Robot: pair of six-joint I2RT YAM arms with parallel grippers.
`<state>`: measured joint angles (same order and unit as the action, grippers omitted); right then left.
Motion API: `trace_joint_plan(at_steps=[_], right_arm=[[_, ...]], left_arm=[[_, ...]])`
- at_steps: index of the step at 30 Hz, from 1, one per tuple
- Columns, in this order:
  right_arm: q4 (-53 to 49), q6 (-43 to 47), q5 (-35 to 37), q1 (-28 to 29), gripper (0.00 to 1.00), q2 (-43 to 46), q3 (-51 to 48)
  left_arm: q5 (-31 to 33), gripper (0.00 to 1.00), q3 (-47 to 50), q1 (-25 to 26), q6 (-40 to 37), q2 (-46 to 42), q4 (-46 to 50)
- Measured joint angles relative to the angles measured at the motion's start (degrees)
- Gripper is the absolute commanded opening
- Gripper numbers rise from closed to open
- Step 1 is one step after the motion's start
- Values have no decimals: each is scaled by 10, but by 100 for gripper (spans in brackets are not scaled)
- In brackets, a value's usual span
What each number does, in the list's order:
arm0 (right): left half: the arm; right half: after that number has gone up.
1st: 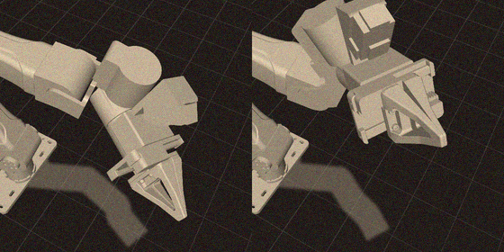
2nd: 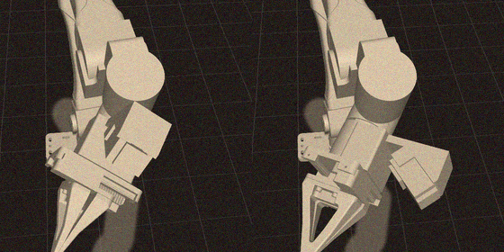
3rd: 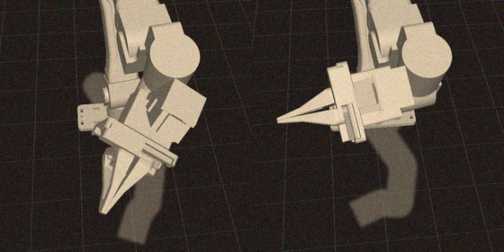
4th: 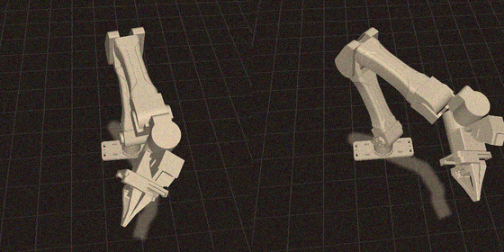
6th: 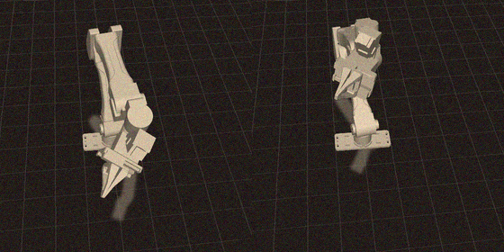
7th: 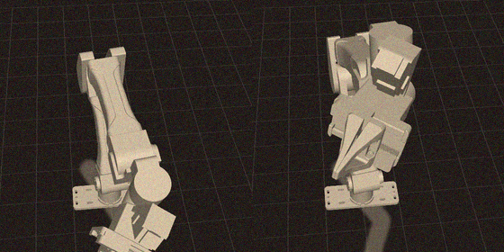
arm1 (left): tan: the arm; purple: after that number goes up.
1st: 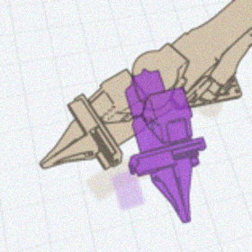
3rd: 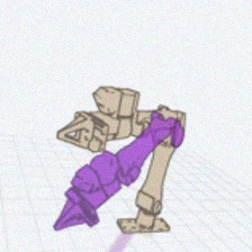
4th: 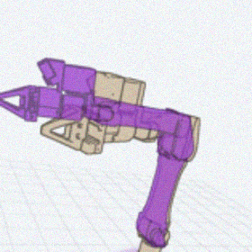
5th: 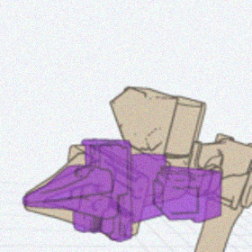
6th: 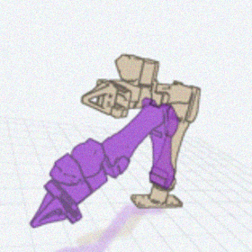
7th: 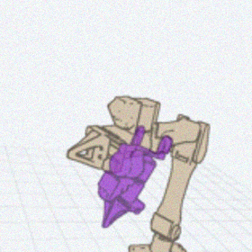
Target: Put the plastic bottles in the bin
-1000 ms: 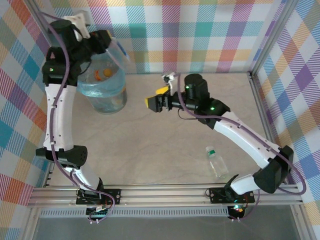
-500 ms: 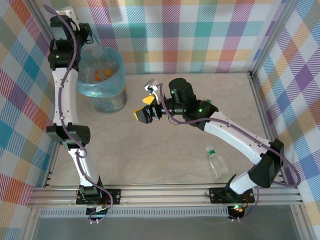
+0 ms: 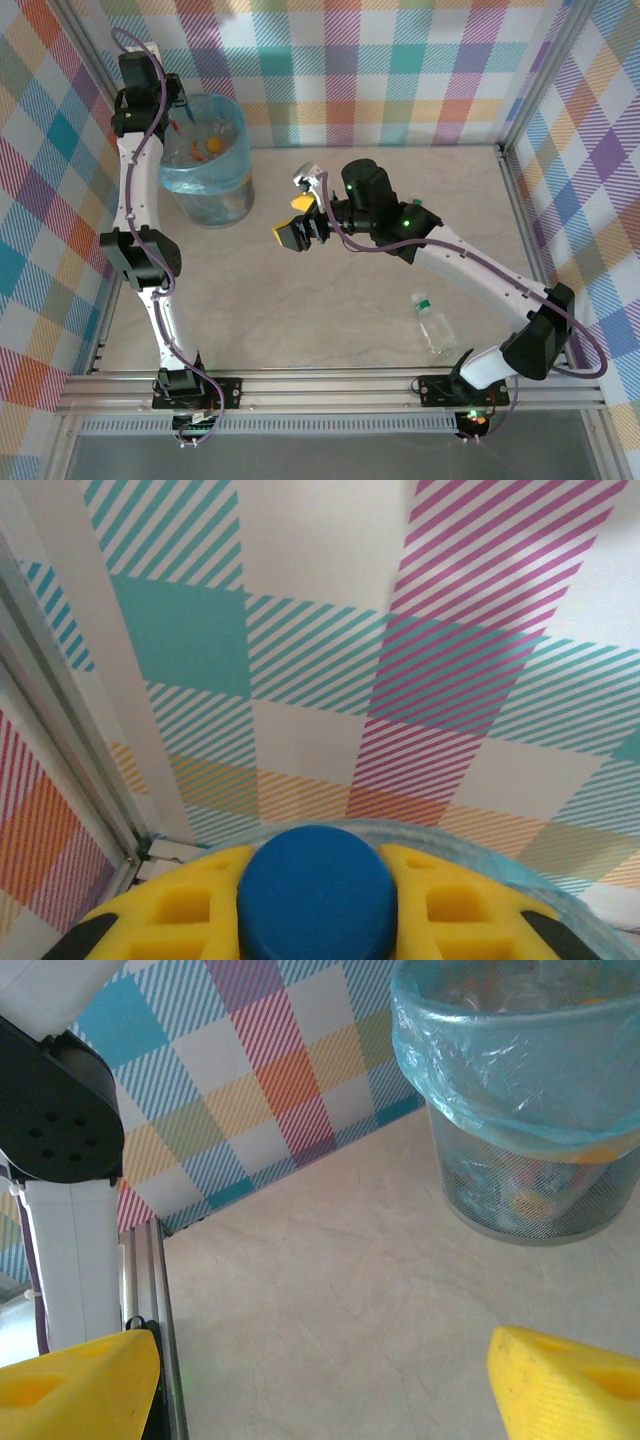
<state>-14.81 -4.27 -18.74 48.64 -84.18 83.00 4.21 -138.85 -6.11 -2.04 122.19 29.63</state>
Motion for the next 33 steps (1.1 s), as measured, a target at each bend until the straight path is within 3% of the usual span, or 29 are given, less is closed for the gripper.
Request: trace_joint_plan(at_steps=[12,21,33], right_arm=[[-37,35,3,21,84,-21,9],[-77,59,4,42,84,-54,40],[-100,79,14,47,84,-75,69]], left_arm=[[7,0,86,-6,-14,-25,-101],[6,0,66,-6,-26,-12,-95],[-48,0,47,5,-8,-15,-59]])
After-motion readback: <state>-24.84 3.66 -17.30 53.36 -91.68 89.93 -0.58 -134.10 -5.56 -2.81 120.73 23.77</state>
